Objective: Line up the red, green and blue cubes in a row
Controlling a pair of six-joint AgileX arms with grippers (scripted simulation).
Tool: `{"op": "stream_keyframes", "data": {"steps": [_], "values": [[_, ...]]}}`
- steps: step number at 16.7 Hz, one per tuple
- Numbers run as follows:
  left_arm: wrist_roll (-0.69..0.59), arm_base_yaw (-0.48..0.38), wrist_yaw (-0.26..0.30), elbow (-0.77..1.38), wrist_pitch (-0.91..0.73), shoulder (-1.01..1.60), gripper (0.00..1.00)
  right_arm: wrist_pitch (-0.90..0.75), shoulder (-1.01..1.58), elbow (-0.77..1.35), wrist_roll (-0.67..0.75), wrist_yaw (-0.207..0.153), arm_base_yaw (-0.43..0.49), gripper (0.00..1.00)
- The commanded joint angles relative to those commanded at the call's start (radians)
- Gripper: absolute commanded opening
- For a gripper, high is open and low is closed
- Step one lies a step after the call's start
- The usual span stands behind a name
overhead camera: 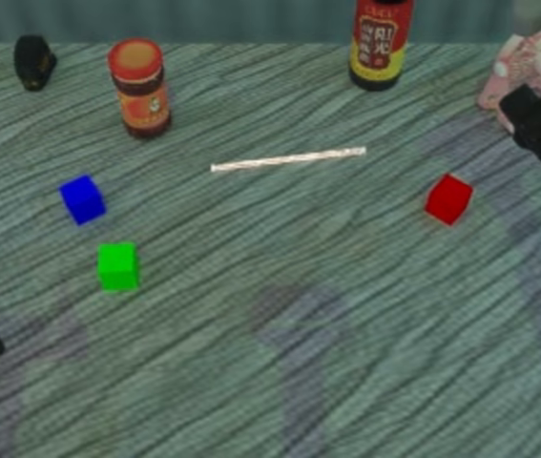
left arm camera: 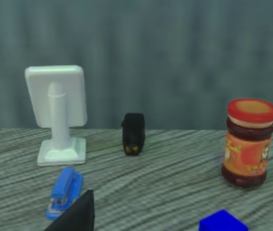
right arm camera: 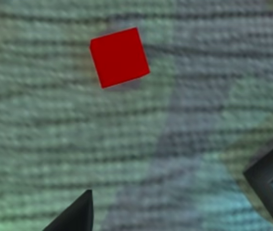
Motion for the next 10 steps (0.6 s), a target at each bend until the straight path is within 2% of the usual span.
{"op": "stream_keyframes", "data": {"steps": [5,10], "values": [[0.0,0.0,0.0,0.0,0.0,0.0,1.0,-0.243,0.43,0.398,-0.107,0.0,0.049,1.0],[0.0,0.0,0.0,0.0,0.0,0.0,1.0,-0.376,0.687,0.663,-0.172,0.0,0.079,1.0]]}}
